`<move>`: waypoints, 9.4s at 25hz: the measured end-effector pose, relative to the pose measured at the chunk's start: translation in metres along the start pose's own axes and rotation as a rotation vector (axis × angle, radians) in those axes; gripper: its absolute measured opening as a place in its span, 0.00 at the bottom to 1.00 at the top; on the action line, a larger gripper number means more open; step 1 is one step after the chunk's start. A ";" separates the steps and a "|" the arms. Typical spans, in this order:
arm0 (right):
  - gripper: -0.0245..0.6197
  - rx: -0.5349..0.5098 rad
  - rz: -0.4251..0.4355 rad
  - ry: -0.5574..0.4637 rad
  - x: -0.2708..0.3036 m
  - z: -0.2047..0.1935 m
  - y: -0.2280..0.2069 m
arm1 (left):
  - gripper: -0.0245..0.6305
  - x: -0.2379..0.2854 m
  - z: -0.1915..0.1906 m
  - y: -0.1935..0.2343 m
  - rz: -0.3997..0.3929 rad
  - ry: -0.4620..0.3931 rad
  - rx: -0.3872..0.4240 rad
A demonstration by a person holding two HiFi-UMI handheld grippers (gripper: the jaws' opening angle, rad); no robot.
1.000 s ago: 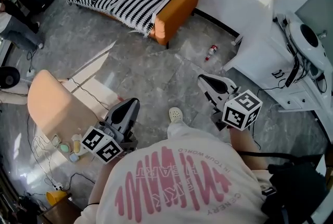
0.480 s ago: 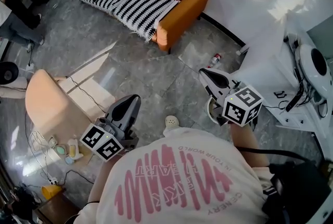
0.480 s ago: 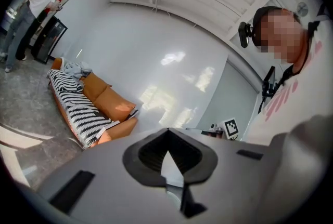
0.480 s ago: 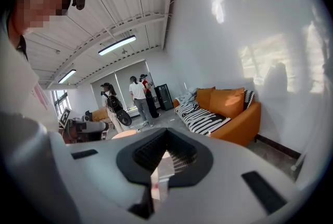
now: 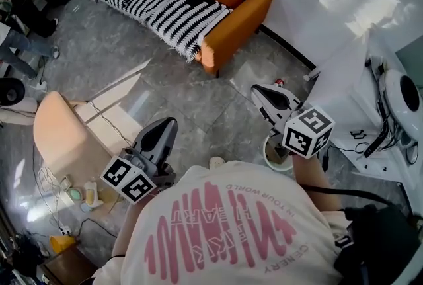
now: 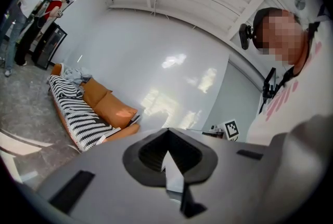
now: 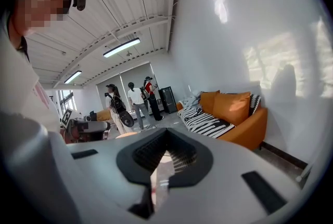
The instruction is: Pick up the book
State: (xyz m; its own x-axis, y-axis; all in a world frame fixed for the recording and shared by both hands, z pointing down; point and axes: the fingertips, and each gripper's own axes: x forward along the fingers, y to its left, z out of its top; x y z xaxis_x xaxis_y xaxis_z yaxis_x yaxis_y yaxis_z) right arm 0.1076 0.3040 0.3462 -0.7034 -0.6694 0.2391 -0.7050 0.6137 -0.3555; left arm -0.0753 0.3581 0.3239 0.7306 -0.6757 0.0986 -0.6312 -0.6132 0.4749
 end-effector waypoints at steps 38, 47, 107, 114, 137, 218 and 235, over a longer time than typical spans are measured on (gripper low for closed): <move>0.05 0.035 -0.052 -0.014 0.138 0.066 -0.071 | 0.05 0.098 0.097 0.129 -0.077 0.045 0.020; 0.05 0.034 -0.081 -0.016 0.196 0.093 -0.089 | 0.05 0.115 0.129 0.185 -0.087 0.067 0.009; 0.05 -0.152 0.550 0.414 0.356 0.105 -0.311 | 0.05 0.279 0.124 0.258 0.528 -0.061 -0.139; 0.06 -0.237 0.779 0.627 0.385 0.048 -0.302 | 0.05 0.241 0.114 0.258 0.733 -0.100 -0.202; 0.38 -1.121 0.917 1.403 0.332 -0.091 -0.424 | 0.05 0.269 0.112 0.245 0.884 -0.089 -0.361; 0.29 -1.378 0.920 1.327 0.435 -0.183 -0.368 | 0.05 0.187 0.085 0.275 1.083 -0.077 -0.338; 0.28 -0.114 0.533 0.887 0.515 0.010 -0.327 | 0.05 0.183 0.112 0.268 1.008 -0.190 -0.277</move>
State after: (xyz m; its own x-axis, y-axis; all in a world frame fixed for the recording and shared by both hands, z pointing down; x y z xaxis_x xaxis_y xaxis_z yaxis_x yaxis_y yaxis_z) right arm -0.0234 -0.2452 0.5767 -0.7082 0.2198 0.6710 -0.2550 0.8066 -0.5333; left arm -0.1402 0.0240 0.3713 -0.1651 -0.8872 0.4309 -0.8237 0.3643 0.4345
